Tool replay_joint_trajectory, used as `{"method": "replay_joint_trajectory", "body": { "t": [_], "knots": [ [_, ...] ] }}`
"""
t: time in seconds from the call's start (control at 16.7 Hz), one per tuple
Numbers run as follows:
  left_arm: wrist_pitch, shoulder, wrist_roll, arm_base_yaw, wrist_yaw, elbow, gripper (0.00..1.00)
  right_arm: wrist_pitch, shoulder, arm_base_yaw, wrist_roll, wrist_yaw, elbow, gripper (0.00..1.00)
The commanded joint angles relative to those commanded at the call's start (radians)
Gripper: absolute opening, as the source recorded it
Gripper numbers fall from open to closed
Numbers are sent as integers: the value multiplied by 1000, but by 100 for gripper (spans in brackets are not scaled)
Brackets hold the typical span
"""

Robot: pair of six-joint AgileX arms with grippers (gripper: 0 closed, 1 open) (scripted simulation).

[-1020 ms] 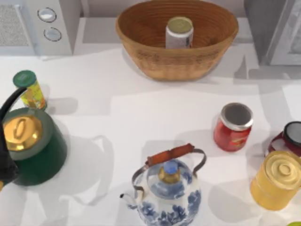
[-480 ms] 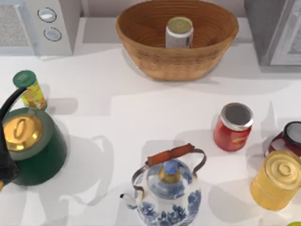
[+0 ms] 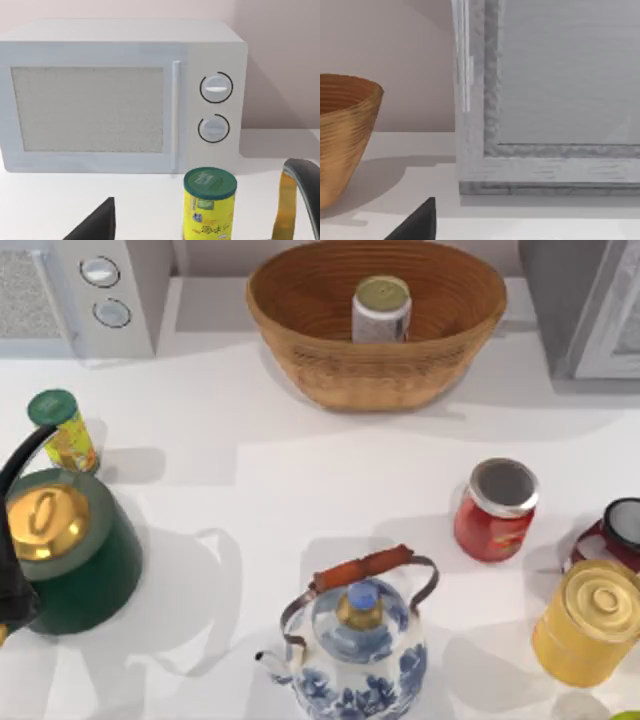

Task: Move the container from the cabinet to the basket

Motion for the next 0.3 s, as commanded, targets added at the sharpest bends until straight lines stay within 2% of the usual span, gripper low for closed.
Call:
{"method": "replay_joint_trajectory", "body": {
  "t": [0.3],
  "knots": [
    [0,0,0,0,0,0,100,17,-61,-16,0,-18,-74,100]
  ]
}}
